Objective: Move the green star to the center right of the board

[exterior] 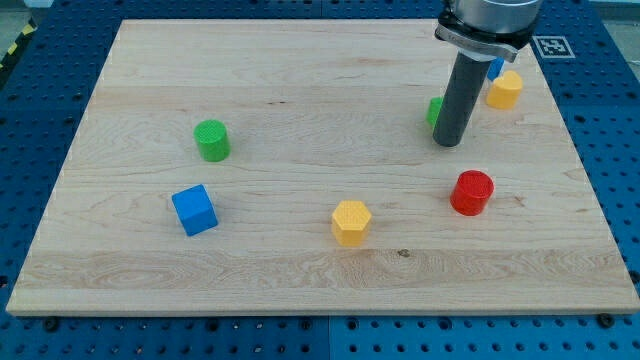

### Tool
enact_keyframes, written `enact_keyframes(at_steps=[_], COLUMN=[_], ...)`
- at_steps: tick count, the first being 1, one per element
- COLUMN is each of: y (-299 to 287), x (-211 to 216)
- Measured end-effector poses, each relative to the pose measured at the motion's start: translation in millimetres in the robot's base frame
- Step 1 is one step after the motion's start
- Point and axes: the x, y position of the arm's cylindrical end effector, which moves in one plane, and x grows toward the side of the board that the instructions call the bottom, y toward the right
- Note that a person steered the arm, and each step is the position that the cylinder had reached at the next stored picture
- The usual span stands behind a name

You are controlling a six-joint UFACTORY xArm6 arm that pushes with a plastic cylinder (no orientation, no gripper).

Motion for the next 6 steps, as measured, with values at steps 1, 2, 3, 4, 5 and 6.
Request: enact_keyframes(at_steps=[1, 2, 3, 4, 5, 6], y=[-36, -47, -42, -11, 28, 52], x=[0, -17, -42, -34, -28, -28])
